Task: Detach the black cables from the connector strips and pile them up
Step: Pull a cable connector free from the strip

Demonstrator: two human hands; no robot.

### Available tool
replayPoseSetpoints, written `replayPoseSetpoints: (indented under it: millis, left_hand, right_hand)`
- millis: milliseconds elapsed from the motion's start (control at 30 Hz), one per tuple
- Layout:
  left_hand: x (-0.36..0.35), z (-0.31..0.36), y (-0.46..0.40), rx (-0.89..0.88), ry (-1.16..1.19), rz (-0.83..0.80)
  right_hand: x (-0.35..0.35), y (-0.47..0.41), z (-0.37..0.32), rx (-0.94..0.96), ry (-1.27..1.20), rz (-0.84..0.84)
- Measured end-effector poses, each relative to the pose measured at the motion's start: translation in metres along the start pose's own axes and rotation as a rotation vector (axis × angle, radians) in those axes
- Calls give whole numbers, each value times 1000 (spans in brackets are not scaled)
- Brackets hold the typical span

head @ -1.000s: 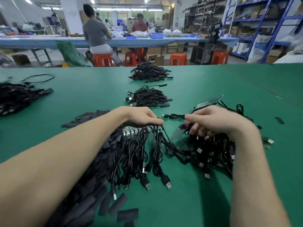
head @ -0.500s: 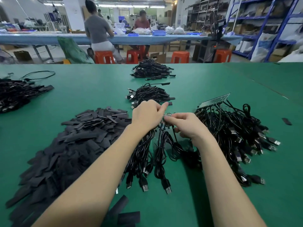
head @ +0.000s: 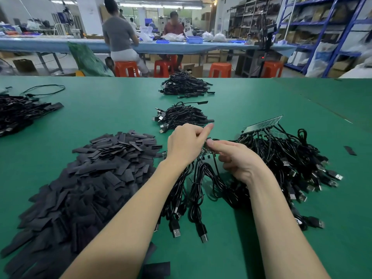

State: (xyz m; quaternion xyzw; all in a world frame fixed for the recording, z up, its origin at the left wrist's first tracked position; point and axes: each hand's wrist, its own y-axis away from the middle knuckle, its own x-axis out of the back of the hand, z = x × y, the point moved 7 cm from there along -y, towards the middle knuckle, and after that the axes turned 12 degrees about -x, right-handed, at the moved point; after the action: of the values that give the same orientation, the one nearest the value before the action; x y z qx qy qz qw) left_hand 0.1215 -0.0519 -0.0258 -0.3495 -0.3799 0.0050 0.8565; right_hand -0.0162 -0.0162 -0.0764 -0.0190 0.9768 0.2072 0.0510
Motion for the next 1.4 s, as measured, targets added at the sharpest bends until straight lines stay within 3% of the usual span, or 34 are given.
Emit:
replayPoseSetpoints:
  millis: [133, 233, 400, 567, 867, 1000, 1067, 1133, 1200, 1233, 1333, 1400]
  left_hand:
    - [0, 1, 1, -15, 87, 14]
    - [-3, 0, 0, -10, 168, -69]
    - [-1, -8, -8, -11, 303, -617]
    - [4, -7, -12, -129, 436, -803]
    - [-5, -11, -10, -107, 646, -750]
    - [-13, -27, -6, -24, 391, -771]
    - [-17, -32, 0, 8, 242, -793]
    - [-23, -35, 6, 46, 167, -784]
    - [-23, -35, 10, 62, 128, -726]
    - [-22, -32, 12, 51, 116, -690]
    - [-11, -17, 15, 18, 129, -490]
    - [-2, -5, 21, 16, 261, -293]
  right_hand:
    - [-7, -2, 4, -41, -96, -98]
    - [-8, -2, 8, -80, -114, -110]
    - [-4, -1, 8, -85, -86, -92]
    - [-6, -3, 13, -125, -188, -141]
    - [-8, 1, 19, -221, -453, -197]
    - [7, 12, -5, -81, -267, -66]
    - [4, 24, -26, 14, -73, -66]
    - [10, 36, -44, 121, 117, 64]
    - [26, 46, -59, 219, 105, 275]
    - [31, 50, -64, 263, 36, 301]
    - [23, 57, -73, 325, -97, 194]
    - [12, 57, -74, 324, -121, 148]
